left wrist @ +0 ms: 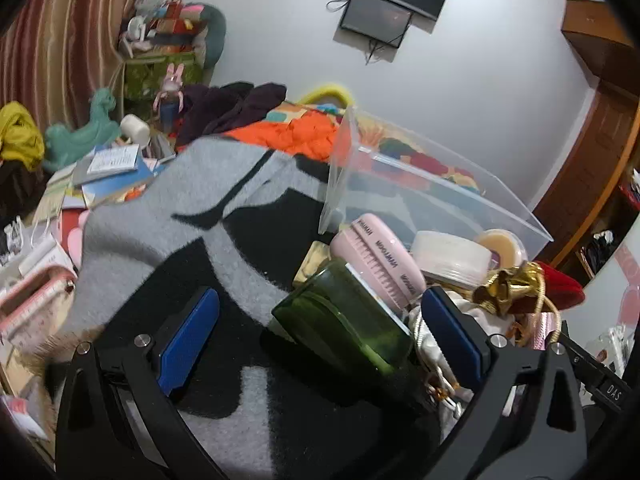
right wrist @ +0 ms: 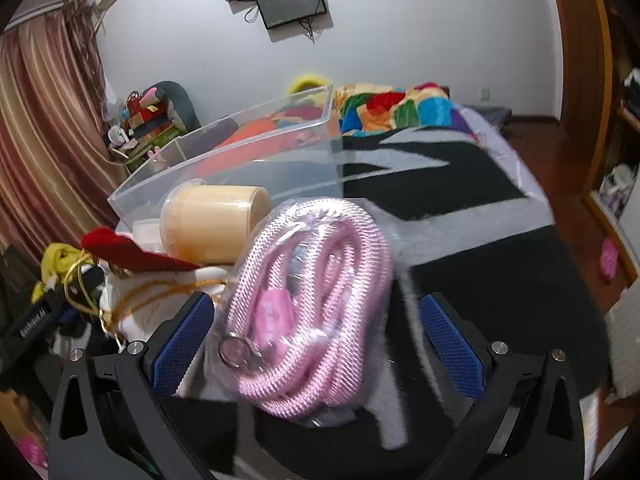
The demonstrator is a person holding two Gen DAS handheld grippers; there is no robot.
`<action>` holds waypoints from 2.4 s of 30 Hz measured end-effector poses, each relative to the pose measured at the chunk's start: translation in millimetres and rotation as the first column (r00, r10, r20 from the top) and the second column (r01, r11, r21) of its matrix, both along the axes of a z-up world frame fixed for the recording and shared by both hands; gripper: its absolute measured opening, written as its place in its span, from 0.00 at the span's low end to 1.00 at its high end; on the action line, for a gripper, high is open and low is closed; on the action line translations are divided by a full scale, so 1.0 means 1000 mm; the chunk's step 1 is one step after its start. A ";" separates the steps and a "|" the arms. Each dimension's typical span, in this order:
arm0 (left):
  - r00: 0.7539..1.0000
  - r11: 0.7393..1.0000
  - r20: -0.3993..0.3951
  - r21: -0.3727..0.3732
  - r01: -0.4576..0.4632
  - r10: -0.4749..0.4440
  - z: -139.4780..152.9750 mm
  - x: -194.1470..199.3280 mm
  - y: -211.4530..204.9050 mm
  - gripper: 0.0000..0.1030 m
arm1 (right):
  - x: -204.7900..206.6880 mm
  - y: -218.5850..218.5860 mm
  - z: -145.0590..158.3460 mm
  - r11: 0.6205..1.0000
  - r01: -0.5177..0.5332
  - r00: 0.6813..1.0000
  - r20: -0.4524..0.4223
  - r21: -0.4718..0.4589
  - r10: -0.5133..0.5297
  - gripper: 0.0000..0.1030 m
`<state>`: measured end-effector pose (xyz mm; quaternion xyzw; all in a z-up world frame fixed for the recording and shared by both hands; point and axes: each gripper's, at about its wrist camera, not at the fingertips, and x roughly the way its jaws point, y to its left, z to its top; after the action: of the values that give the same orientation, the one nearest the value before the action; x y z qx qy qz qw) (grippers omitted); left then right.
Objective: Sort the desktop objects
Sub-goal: 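Carry the green glass bottle with left tool while right tool carries bagged pink rope toward box, then lower the bottle into the clear box with left tool while right tool drops the rope bag in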
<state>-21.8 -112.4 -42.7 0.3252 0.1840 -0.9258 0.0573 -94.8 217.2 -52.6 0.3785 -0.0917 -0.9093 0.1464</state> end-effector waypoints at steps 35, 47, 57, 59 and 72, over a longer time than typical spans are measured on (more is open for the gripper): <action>0.997 0.992 -0.083 -0.124 -0.019 0.008 0.019 0.030 0.045 0.50 | 0.014 0.015 0.006 0.999 0.018 0.998 -0.062 -0.034 -0.021 0.55; 0.987 0.980 -0.129 -0.184 0.071 -0.096 0.060 0.016 0.048 0.50 | 0.019 0.012 0.059 1.000 -0.012 0.982 -0.189 -0.012 0.010 0.55; 0.983 0.962 -0.047 -0.220 0.161 -0.175 0.087 -0.019 0.046 0.50 | -0.011 0.005 0.081 0.998 -0.049 0.978 -0.201 0.028 0.054 0.55; 0.982 0.957 -0.049 -0.238 0.165 -0.181 0.095 -0.023 0.044 0.50 | -0.020 0.004 0.084 0.998 -0.064 0.979 -0.191 0.018 0.067 0.55; 0.974 0.945 -0.012 -0.246 0.216 -0.226 0.118 -0.092 0.042 0.50 | -0.075 -0.020 0.106 0.991 -0.118 0.977 -0.168 0.068 0.128 0.55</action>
<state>-113.8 -70.7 75.7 0.3157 0.0328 -0.9482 -0.0111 -169.8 197.0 53.1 0.3076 -0.0286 -0.9301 0.1988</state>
